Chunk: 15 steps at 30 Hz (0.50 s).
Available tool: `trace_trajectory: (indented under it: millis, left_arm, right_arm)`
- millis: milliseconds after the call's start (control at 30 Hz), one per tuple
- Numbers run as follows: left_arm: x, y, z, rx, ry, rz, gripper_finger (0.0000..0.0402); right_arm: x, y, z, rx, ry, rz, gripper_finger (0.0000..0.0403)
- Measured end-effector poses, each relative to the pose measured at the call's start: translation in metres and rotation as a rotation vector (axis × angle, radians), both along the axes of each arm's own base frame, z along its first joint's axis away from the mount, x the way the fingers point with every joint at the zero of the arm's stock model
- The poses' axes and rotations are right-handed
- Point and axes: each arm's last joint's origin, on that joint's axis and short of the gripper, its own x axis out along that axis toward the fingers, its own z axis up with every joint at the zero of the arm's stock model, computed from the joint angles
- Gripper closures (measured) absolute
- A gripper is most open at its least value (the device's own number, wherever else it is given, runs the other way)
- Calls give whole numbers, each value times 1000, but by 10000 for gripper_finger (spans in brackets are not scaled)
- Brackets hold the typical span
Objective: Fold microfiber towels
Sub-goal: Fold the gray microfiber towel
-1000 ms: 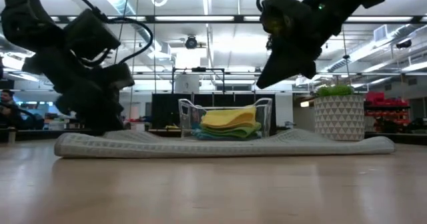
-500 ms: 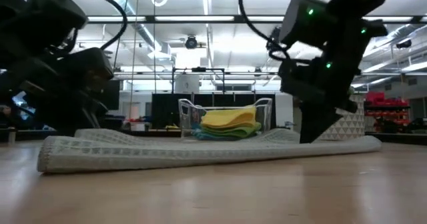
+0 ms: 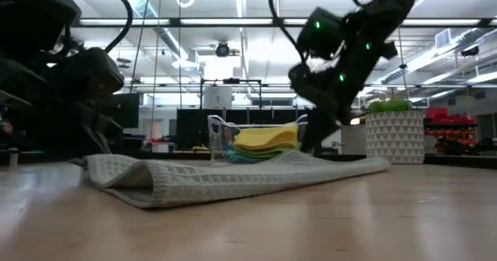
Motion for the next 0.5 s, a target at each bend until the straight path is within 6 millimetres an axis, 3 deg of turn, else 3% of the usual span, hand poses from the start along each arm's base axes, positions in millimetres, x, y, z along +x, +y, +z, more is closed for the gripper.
trace_trajectory:
  millis: [100,267,500]
  left_arm:
    - [-3,-2,3,12,3,-37,392]
    - [-9,-4,8,39,31,-64,397]
    - [-14,2,4,82,114,-41,394]
  right_arm:
    - [8,12,18,-14,-44,63,399]
    - [17,61,43,-3,-135,201,399]
    - [18,124,49,-4,-201,220,399]
